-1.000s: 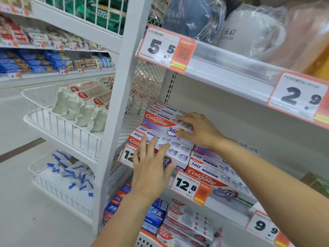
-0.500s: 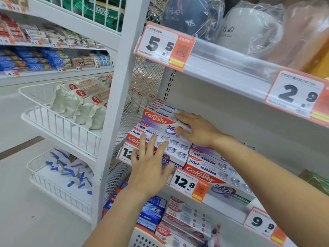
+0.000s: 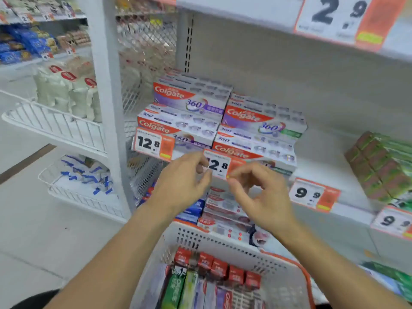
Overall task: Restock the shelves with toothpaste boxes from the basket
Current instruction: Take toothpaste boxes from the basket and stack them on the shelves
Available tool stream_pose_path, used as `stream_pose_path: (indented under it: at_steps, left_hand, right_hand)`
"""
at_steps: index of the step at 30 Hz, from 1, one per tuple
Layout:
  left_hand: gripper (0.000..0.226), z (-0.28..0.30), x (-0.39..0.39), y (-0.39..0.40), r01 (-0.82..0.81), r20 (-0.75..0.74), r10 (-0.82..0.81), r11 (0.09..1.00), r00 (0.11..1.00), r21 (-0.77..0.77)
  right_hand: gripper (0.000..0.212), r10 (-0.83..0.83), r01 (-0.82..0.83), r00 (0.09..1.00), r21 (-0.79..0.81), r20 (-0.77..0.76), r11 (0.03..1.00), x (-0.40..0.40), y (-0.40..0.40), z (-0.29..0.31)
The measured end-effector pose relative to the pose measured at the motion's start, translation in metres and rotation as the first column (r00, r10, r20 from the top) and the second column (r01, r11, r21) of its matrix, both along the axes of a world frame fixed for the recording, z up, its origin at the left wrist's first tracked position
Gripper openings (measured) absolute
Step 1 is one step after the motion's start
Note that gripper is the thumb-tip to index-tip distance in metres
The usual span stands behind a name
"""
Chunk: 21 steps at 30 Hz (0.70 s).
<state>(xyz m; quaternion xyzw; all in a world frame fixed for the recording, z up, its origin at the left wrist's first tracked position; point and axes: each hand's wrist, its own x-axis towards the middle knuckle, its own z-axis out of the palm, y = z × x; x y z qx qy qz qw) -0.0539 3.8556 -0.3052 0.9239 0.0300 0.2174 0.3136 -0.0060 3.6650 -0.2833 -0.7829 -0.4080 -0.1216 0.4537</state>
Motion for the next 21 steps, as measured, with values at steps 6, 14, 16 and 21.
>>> stream_pose_path:
  at_steps: [6, 14, 16, 21]
  left_hand:
    - [0.046, -0.096, -0.038, -0.048, 0.405, -0.783, -0.138, 0.901, 0.607, 0.155]
    - [0.056, -0.242, -0.108, -0.092, 0.319, -0.973, 0.028, 0.942, 0.230, 0.103]
    - [0.061, -0.264, -0.122, -0.103, 0.252, -0.980, 0.055, 0.962, 0.194, 0.104]
    - [0.060, -0.287, -0.115, -0.110, 0.170, -0.972, 0.090, 0.977, 0.215, 0.128]
  right_hand:
    - [0.011, -0.195, -0.193, 0.681, -0.430, -0.706, 0.882, -0.045, -0.082, -0.180]
    - [0.024, -0.440, -0.023, 0.327, -0.473, -0.836, 0.881, -0.097, -0.116, -0.287]
    - [0.030, -0.477, -0.027, 0.273, -0.502, -0.836, 0.865, -0.107, -0.116, -0.306]
    - [0.043, -0.517, 0.064, 0.203, -0.515, -0.832, 0.854, -0.114, -0.115, -0.350]
